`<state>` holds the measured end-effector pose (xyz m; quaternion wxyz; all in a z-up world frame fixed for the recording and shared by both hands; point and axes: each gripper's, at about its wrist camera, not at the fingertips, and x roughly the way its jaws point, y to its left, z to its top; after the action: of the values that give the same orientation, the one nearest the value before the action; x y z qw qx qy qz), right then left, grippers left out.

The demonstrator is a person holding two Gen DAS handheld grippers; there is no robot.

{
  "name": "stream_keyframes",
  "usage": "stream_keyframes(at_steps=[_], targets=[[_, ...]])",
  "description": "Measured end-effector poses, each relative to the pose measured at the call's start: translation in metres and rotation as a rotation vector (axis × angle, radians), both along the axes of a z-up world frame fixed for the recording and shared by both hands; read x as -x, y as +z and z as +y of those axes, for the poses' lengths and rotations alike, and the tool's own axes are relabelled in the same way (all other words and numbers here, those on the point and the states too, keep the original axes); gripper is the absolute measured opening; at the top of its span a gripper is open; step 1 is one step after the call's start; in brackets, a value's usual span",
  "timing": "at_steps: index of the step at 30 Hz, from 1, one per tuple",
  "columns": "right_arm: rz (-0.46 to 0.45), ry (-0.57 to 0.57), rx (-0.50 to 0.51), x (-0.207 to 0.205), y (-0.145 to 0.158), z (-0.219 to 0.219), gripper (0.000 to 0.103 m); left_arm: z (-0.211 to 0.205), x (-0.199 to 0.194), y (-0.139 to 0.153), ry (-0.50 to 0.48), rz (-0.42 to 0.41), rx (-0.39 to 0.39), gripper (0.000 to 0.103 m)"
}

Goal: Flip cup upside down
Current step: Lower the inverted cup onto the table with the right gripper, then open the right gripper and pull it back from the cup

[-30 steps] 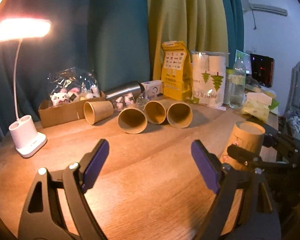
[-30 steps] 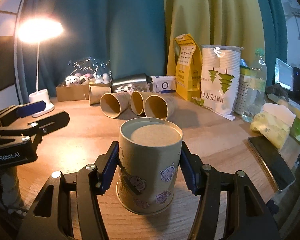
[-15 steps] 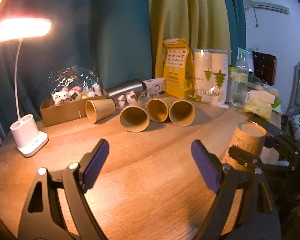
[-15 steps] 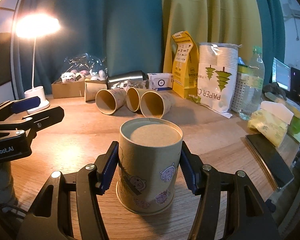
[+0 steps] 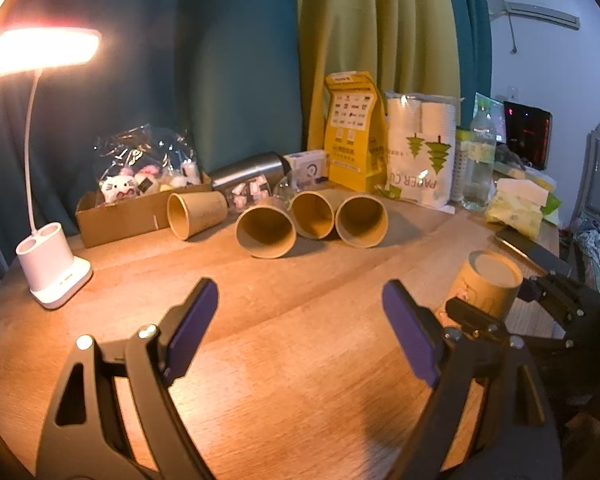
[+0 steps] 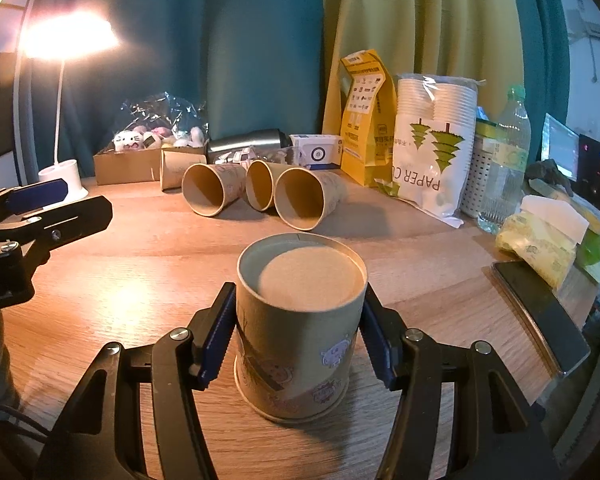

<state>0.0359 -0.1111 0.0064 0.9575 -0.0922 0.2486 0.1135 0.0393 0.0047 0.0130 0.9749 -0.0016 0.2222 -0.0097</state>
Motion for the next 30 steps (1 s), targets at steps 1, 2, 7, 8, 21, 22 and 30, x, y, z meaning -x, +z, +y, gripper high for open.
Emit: stream_keyframes(at_steps=[1, 2, 7, 8, 21, 22, 30], targets=[[-0.001, -0.002, 0.000, 0.000, 0.000, 0.000, 0.062, 0.000, 0.000, 0.000, 0.000, 0.000, 0.000, 0.085], [-0.001, -0.004, 0.000, 0.000, 0.000, -0.001, 0.062, 0.000, 0.000, 0.000, -0.001, 0.000, -0.001, 0.085], [-0.003, -0.004, -0.010, 0.000, 0.000, -0.002, 0.068, 0.001, -0.001, -0.001, 0.000, 0.005, -0.001, 0.085], [-0.003, -0.001, -0.013, 0.000, 0.000, -0.003, 0.069, 0.001, -0.001, -0.001, -0.001, 0.006, -0.001, 0.085], [0.013, -0.013, -0.029, 0.003, 0.006, -0.004, 0.069, -0.002, 0.000, -0.001, 0.000, -0.003, -0.009, 0.086], [0.014, -0.015, -0.032, 0.005, 0.008, -0.005, 0.069, -0.002, 0.000, -0.001, 0.001, -0.005, -0.010, 0.086], [0.040, -0.033, -0.073, 0.026, 0.016, -0.011, 0.069, -0.003, 0.005, 0.000, -0.001, -0.022, -0.017, 0.086]])
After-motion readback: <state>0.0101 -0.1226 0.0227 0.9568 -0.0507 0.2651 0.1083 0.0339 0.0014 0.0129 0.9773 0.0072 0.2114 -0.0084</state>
